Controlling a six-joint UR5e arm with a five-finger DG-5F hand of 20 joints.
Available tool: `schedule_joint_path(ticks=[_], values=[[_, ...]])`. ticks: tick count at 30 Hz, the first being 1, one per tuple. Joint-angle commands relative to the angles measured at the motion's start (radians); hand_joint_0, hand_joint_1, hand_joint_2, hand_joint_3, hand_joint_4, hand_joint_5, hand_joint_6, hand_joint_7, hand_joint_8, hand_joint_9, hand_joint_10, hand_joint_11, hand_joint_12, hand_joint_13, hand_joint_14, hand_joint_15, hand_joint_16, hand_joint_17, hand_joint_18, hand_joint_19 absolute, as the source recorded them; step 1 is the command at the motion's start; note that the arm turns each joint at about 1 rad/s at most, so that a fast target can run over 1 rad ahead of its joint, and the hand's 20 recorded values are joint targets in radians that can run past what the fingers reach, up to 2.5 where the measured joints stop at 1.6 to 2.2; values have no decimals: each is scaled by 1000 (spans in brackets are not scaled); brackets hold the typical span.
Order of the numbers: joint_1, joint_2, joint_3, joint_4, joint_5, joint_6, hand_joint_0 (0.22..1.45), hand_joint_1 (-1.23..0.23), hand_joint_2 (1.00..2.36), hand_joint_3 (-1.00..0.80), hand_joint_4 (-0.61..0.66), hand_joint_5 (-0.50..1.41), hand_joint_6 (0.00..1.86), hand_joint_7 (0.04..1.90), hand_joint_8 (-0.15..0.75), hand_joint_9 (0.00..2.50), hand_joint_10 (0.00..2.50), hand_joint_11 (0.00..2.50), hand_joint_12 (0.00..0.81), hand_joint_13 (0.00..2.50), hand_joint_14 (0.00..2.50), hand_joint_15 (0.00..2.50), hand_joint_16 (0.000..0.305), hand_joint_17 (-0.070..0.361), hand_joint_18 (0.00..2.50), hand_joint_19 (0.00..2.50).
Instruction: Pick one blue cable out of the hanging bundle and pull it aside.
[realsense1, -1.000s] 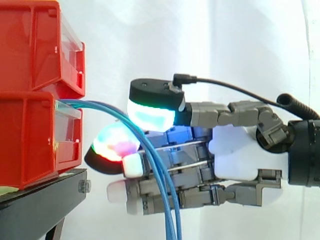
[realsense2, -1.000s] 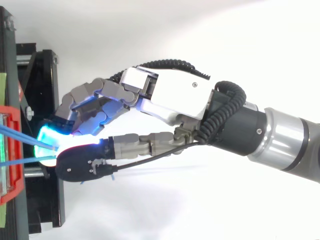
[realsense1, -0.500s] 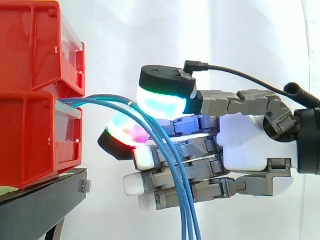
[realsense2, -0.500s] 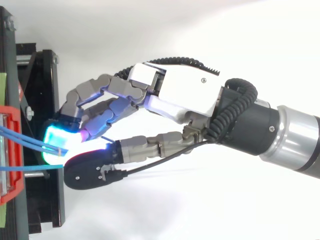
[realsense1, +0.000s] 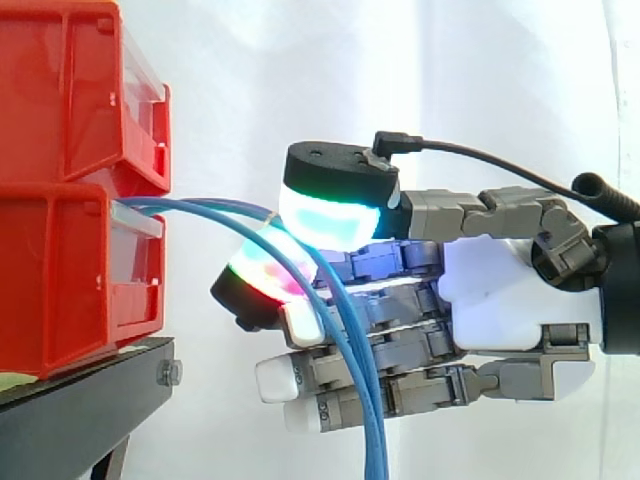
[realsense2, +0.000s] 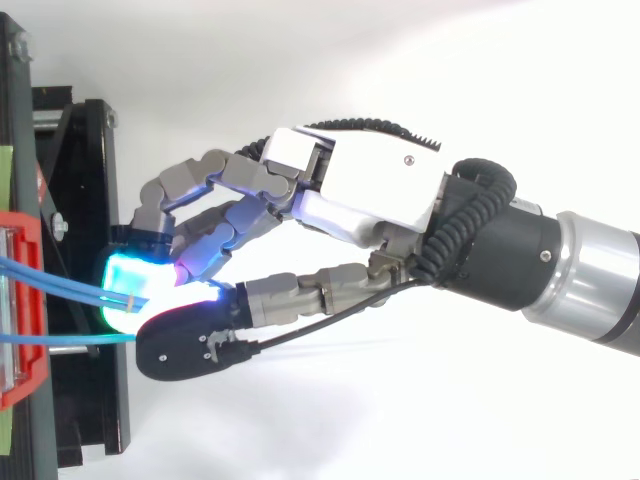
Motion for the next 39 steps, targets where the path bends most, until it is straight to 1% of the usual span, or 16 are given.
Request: schedule_joint_path(ticks=[1,2,3,7,11,12,13,14,16,21,22,24,29,35,38,39], values=[[0,0,-1,0,0,-1,655,-783,1014,-69,-124,-131,966,1081,243,1079,17,591,223,836,17,430,26,59,523,385],[0,0,0,0,0,-1,610,-748,1010,-119,-79,-124,964,992,255,1100,18,565,237,849,16,419,29,66,541,373],[0,0,0,0,0,-3,590,-721,1010,-130,-32,-115,951,973,261,1112,18,546,245,853,17,417,31,70,543,370],[0,0,0,0,0,-3,568,-678,1007,-115,-28,-101,931,996,268,1128,15,530,260,864,15,410,34,77,540,372],[0,0,-1,0,0,-3,615,-758,1002,-27,-105,-101,936,1017,284,1117,15,547,264,863,15,411,34,77,545,368],[0,0,0,0,0,-3,654,-796,1009,-7,-195,-120,955,1030,255,1058,18,572,245,840,16,426,30,68,519,389],[0,0,0,0,0,-3,667,-806,1012,-6,-228,-127,962,1044,239,1040,19,578,239,831,17,434,29,64,508,395],[0,0,-1,0,0,-3,692,-825,1016,-13,-259,-141,975,1125,218,1027,20,594,226,817,18,440,27,60,494,403],[0,0,0,0,0,-3,744,-848,1023,-77,-300,-154,982,1130,179,989,20,604,211,795,18,449,26,59,496,428],[0,0,3,-3,0,12,838,-847,1010,-390,-365,-156,993,1070,176,1010,18,593,196,842,19,466,26,59,576,448],[0,0,3,-3,0,14,837,-854,1009,-401,-364,-156,993,1069,175,1011,20,584,195,843,19,463,26,58,581,441],[0,0,3,-6,0,17,825,-882,1000,-500,-364,-144,988,1102,177,1033,20,587,189,866,19,461,25,56,635,400],[0,0,3,-23,0,23,780,-893,1000,-500,-344,-132,983,1070,180,1067,20,588,182,903,19,464,24,55,676,372],[0,0,3,-29,0,29,691,-872,1000,-500,-259,-105,953,965,174,1094,18,586,182,911,22,463,24,54,680,393],[0,0,3,-31,0,29,651,-835,1000,-500,-262,-97,943,922,165,1103,20,575,187,913,21,469,24,54,675,411],[0,0,3,-31,0,29,631,-830,1005,-448,-283,-92,933,929,158,1103,17,542,189,908,19,469,24,54,670,428]])
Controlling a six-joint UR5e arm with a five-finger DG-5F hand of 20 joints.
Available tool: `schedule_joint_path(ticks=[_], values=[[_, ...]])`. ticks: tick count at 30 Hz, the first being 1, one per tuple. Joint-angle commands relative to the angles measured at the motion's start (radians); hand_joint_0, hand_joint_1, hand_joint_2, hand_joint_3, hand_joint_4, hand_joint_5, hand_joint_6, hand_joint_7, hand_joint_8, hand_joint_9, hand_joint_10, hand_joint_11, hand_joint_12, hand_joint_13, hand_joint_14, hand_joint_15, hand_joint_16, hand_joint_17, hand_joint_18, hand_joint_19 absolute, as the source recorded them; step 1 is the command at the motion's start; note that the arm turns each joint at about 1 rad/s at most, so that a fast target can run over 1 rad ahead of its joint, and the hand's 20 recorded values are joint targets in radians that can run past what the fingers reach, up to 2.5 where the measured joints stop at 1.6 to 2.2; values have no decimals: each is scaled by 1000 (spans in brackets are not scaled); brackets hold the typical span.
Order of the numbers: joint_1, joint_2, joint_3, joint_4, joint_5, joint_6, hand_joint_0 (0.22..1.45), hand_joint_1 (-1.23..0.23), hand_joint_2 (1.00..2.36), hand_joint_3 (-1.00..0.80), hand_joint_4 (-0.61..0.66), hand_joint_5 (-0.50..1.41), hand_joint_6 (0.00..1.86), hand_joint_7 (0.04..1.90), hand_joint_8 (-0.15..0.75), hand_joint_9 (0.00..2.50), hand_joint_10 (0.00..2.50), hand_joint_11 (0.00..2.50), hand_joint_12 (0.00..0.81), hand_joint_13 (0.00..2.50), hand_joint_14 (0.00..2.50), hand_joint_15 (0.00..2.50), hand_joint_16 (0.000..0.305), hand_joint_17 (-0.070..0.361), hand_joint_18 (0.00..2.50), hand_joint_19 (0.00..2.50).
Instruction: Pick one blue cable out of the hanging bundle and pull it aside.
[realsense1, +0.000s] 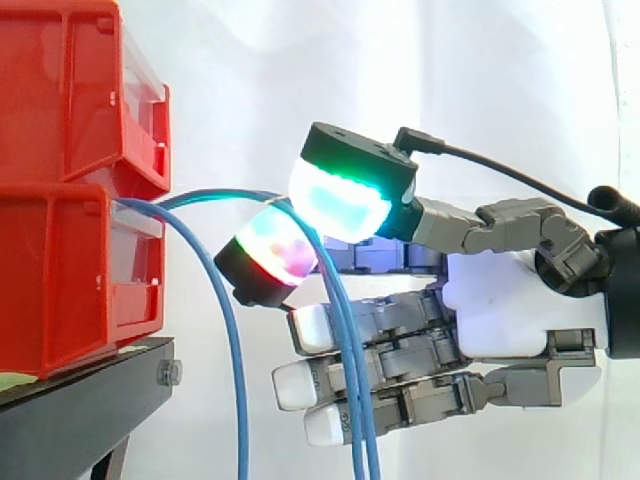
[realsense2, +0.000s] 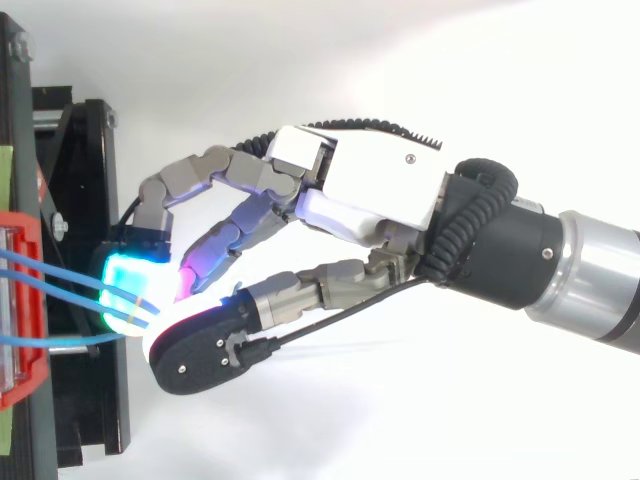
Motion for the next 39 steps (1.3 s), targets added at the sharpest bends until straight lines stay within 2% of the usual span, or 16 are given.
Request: schedule_joint_path(ticks=[1,5,7,8,11,16,25,32,39], values=[[0,0,0,-1,0,1,623,-828,1007,-423,-286,-92,929,939,155,1102,19,532,187,907,21,467,24,55,667,429],[0,0,0,-1,0,1,637,-827,1021,-185,-274,-106,932,991,167,1059,19,526,198,897,19,470,26,58,649,454],[0,0,0,-1,0,1,680,-842,1021,-160,-323,-122,953,1039,171,1052,18,543,198,882,19,460,26,58,651,453],[0,0,0,-1,0,1,725,-859,1023,-166,-345,-137,963,1111,169,1020,17,543,197,869,19,467,26,58,642,459],[0,0,0,-1,-3,1,804,-865,1018,-279,-381,-153,975,1136,170,996,17,543,191,842,19,473,26,58,602,490],[0,0,0,-6,-12,7,846,-852,1004,-456,-429,-154,977,1139,170,990,19,536,181,840,19,465,25,57,598,476],[0,0,0,-21,-17,31,806,-907,1000,-500,-419,-131,972,1156,173,1038,17,536,171,901,19,462,24,54,685,407],[0,0,0,-21,-17,31,715,-913,1000,-500,-362,-107,956,915,169,1061,17,543,173,920,19,463,24,53,702,416],[0,0,0,-21,-17,33,686,-967,1000,-500,-293,-98,931,888,176,1057,17,542,181,919,19,467,24,53,702,419]])
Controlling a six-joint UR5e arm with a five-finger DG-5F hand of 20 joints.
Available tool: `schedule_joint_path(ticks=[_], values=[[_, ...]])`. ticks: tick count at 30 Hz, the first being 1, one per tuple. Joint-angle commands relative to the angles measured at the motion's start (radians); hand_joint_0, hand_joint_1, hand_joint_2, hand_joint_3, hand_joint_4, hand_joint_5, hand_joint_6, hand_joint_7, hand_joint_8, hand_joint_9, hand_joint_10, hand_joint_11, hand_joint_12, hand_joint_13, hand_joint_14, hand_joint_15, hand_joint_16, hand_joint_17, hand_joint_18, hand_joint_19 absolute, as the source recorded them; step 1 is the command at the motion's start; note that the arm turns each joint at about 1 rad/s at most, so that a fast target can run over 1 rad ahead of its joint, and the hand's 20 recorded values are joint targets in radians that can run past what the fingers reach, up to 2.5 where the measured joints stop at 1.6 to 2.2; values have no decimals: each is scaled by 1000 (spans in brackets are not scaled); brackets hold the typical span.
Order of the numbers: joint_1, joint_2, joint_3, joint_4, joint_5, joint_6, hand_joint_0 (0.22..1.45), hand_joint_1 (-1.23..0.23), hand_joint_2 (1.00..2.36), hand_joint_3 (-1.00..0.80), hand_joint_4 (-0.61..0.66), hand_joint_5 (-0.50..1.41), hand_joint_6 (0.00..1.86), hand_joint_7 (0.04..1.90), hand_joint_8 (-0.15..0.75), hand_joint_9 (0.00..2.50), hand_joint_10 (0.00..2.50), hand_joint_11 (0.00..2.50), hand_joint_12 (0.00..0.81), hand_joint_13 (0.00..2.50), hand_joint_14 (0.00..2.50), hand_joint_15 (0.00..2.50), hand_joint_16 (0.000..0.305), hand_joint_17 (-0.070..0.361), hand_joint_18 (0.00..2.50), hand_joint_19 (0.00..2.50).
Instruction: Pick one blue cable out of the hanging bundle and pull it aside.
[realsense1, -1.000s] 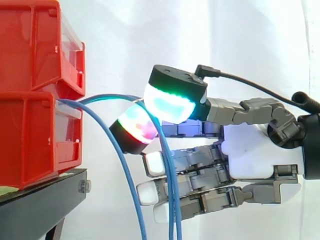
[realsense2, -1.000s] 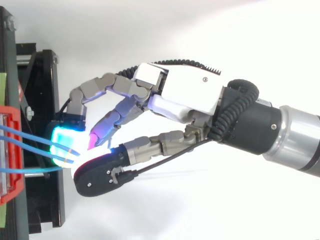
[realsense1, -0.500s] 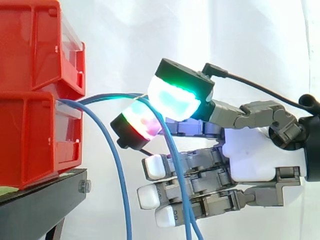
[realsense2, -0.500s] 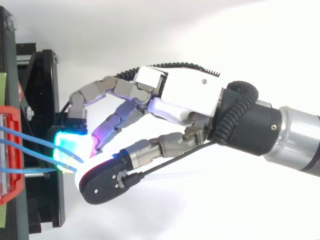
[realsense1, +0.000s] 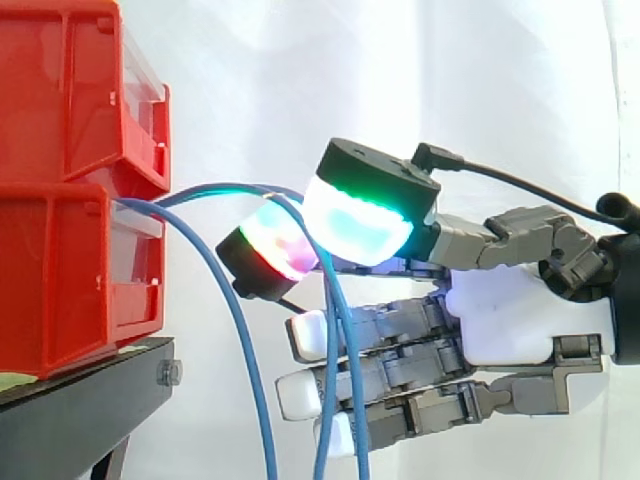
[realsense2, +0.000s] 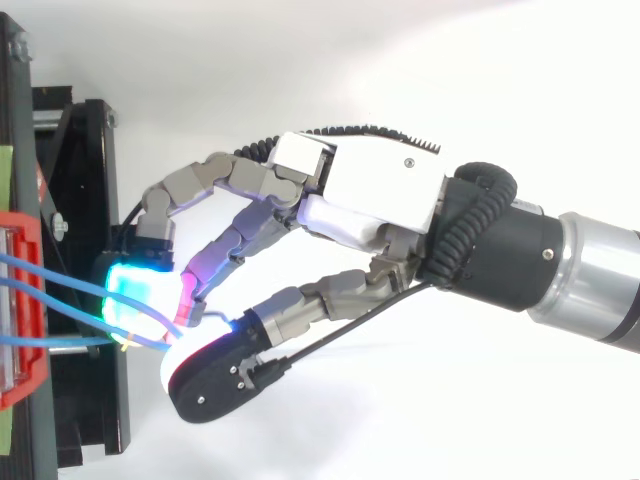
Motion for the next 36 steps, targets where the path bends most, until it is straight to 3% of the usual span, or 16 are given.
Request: schedule_joint_path(ticks=[1,5,8,9,12,18,24,27,30,36], values=[[0,0,2,0,0,0,689,-973,1000,-500,-293,-98,931,887,176,1057,17,550,181,919,19,467,24,54,703,410],[0,0,2,2,0,0,735,-965,1000,-500,-313,-94,934,1003,172,1056,17,542,176,921,21,465,24,53,702,427],[0,0,2,0,0,2,674,-905,1000,-500,-280,-88,939,891,164,1057,19,549,179,921,20,488,24,53,693,444],[0,0,2,0,0,2,604,-844,1000,-500,-260,-86,939,815,163,1058,17,541,190,916,20,485,24,54,683,462],[0,0,2,0,0,2,505,-767,1000,-500,-219,-79,909,830,179,1073,19,520,205,929,19,477,28,63,696,454],[-1,0,2,0,0,2,445,-692,1000,-500,-197,-60,849,901,189,1090,15,493,227,943,19,466,32,73,706,446],[-1,0,3,-8,0,10,555,-685,1000,-491,-209,-63,838,1014,163,1078,17,509,200,911,20,499,26,58,643,500],[-1,0,3,-14,0,16,573,-770,1017,-281,-165,-88,887,1021,184,1059,17,534,204,908,21,496,25,57,639,499],[-3,0,3,-18,0,22,608,-812,1022,-196,-126,-108,920,968,200,1047,19,575,206,905,21,498,25,57,636,506],[-3,0,3,-26,-11,23,689,-854,1021,-134,-233,-139,966,1011,192,1008,18,582,206,901,21,495,25,56,643,490]])
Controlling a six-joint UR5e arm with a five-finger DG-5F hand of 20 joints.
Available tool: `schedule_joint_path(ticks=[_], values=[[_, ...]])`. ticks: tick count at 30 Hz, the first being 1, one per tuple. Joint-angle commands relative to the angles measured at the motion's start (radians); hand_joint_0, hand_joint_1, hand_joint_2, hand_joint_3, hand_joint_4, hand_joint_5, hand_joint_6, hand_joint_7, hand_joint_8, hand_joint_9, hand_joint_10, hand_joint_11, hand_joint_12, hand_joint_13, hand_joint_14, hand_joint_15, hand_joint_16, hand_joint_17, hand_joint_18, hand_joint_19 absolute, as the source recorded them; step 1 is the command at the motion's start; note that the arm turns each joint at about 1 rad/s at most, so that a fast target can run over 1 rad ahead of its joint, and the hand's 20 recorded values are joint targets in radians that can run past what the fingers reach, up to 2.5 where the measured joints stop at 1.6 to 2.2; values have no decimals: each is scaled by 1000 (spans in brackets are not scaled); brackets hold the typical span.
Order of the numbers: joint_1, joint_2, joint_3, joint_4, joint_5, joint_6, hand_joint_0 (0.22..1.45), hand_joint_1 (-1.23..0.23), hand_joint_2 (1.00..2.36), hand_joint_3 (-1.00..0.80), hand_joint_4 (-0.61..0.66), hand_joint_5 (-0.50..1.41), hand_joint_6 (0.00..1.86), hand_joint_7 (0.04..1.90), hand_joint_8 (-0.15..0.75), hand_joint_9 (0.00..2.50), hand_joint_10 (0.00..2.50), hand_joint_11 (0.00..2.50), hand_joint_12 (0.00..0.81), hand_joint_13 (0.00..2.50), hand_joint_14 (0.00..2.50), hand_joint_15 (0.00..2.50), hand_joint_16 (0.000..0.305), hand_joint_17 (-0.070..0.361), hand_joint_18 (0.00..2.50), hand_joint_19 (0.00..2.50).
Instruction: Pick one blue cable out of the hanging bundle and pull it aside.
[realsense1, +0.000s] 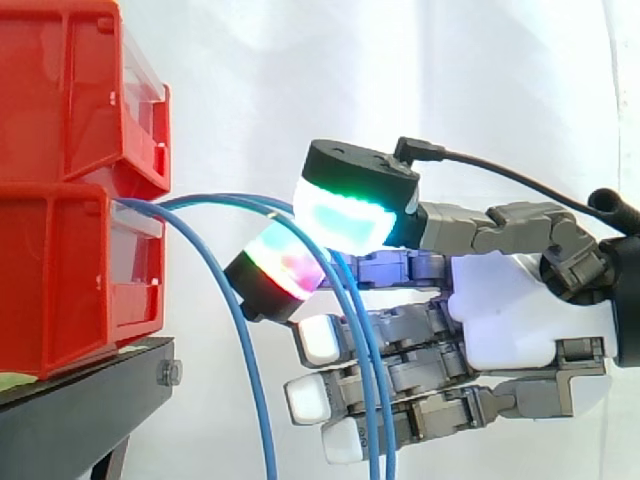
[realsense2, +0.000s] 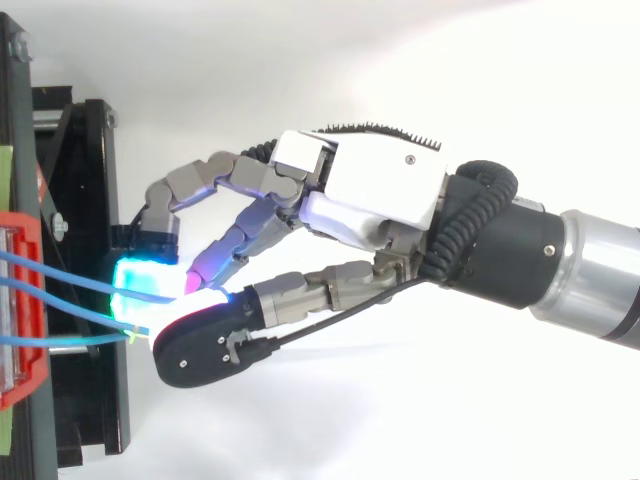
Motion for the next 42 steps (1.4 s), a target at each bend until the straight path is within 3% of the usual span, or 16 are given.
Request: schedule_joint_path(ticks=[1,7,11,19,24,30,34,38,42], values=[[-1,0,0,-5,-8,1,696,-852,1021,-142,-233,-145,972,999,192,1003,20,587,204,900,20,496,25,56,643,493],[-1,0,0,-5,-8,1,748,-839,1015,-313,-208,-165,978,866,187,965,17,586,204,892,20,492,25,56,645,489],[-1,0,0,-5,-8,1,771,-882,1000,-500,-192,-156,976,912,181,975,19,591,202,903,21,484,25,55,665,464],[1,0,0,-5,-8,1,756,-917,1000,-500,-199,-132,979,921,185,1003,20,591,195,929,20,491,24,54,686,451],[-1,0,0,-5,-8,1,565,-890,1000,-500,-70,-99,932,779,198,1062,20,580,196,953,20,506,25,55,692,481],[-1,0,0,-5,-9,1,446,-764,1000,-500,-13,-88,869,802,238,1104,15,550,227,997,20,497,32,71,744,466],[-1,0,0,-5,-9,1,436,-687,1000,-500,-18,-86,862,788,233,1110,15,541,233,1003,20,491,33,74,739,470],[-1,0,0,-5,-8,1,534,-584,1000,-500,-57,-86,854,859,202,1089,19,551,205,969,22,523,26,59,669,522],[-1,0,0,-5,-9,1,567,-602,1006,-433,-76,-87,864,946,198,1097,18,572,200,962,21,530,25,56,646,544]])
